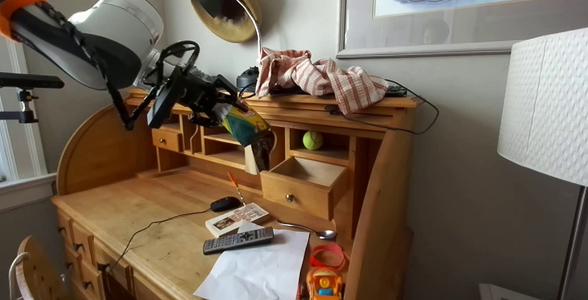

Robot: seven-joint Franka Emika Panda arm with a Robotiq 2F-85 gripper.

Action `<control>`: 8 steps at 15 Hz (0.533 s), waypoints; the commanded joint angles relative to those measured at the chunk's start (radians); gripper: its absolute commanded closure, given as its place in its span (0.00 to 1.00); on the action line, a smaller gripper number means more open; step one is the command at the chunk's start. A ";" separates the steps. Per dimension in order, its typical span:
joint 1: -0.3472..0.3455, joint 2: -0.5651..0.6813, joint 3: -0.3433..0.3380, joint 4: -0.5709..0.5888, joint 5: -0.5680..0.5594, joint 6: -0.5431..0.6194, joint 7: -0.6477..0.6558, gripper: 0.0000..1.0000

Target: Put the crayon box in the top right drawer

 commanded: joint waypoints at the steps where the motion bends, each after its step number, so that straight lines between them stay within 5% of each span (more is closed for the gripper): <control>1: 0.010 0.078 -0.013 0.056 -0.127 -0.066 0.149 0.66; 8: -0.016 0.231 -0.009 0.127 -0.254 -0.166 0.319 0.66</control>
